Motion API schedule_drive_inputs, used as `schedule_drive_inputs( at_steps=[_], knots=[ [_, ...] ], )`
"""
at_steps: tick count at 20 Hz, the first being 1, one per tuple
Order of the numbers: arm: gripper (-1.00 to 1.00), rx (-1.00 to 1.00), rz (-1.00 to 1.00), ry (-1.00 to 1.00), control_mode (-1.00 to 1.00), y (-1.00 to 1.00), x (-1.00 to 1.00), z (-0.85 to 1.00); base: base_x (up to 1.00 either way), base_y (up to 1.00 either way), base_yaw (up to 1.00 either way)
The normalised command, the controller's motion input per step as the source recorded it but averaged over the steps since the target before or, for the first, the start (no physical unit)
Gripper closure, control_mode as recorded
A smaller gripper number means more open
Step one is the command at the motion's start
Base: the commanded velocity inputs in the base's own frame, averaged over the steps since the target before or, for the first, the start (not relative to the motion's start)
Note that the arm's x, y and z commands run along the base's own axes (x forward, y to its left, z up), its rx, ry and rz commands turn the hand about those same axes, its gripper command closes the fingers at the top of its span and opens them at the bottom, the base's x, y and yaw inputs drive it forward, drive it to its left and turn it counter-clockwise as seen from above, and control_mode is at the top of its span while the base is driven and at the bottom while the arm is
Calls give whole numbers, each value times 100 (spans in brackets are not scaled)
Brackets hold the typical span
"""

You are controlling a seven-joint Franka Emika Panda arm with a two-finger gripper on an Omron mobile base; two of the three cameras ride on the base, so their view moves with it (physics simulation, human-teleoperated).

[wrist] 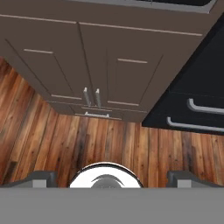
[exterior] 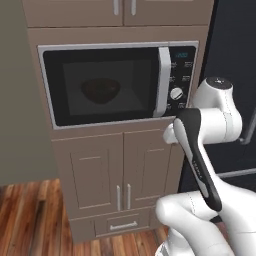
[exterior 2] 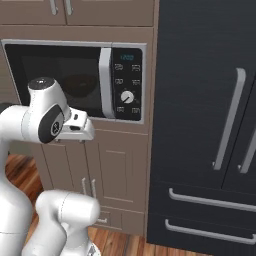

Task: The microwave is finished heating the steak and lime. Take the bowl containing the food and place it on the dining counter.

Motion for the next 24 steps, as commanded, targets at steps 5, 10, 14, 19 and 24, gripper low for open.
schedule_drive_inputs(
  at_steps=[5, 10, 14, 19, 24],
  knots=[
    [-100, 0, 0, 0, -100, 0, 0, 0, -35, -13, 0],
    [-100, 0, 0, 0, -100, 0, 0, 0, 0, 0, 0],
    [-100, 0, 0, 0, -100, 0, 0, 0, 0, 0, 0],
    [-100, 5, -4, -11, -100, -6, -2, 17, 0, 0, 0],
    [-100, 12, -7, -31, -100, -20, 0, 37, 0, 0, 0]
  ],
)
